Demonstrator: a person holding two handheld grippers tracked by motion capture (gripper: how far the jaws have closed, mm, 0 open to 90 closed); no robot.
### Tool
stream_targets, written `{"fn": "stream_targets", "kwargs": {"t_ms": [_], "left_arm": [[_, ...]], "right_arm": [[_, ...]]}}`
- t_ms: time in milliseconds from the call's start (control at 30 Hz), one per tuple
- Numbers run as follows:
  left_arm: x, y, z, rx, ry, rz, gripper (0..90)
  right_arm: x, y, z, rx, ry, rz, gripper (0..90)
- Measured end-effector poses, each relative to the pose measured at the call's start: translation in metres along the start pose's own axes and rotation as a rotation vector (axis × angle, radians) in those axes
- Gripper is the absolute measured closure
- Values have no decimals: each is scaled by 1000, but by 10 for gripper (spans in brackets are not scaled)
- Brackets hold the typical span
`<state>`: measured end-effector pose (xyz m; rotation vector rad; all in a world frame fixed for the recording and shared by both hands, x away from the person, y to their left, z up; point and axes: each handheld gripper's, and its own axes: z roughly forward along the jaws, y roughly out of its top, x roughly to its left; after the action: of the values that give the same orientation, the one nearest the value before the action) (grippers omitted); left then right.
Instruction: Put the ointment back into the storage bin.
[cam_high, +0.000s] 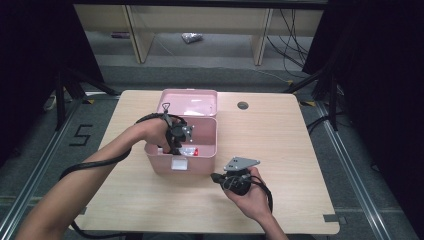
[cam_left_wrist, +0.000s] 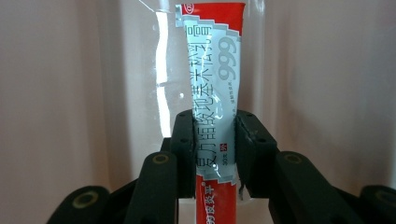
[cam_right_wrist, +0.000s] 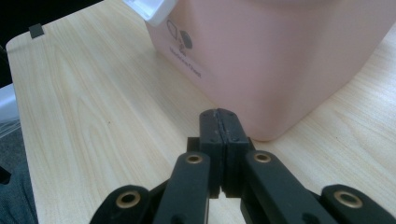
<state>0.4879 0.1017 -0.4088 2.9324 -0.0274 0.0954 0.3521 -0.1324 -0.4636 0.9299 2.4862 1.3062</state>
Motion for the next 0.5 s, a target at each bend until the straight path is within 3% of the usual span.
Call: {"fn": "stream_targets", "kwargs": {"t_ms": [133,233,267,500], "left_arm": [[0,0,1,4,0,1,703],[1,0,2,2,-1,-4,703],[1,-1,2,6,-2,-3,704],[3,-1,6,10,-8,-10,703]], "right_arm": [[2,0,-1,8,2,30,900],[0,0,0,1,-6,6,900],[3,0,-1,9,1,30,900],[1,0,0,1,4,1,900]]}}
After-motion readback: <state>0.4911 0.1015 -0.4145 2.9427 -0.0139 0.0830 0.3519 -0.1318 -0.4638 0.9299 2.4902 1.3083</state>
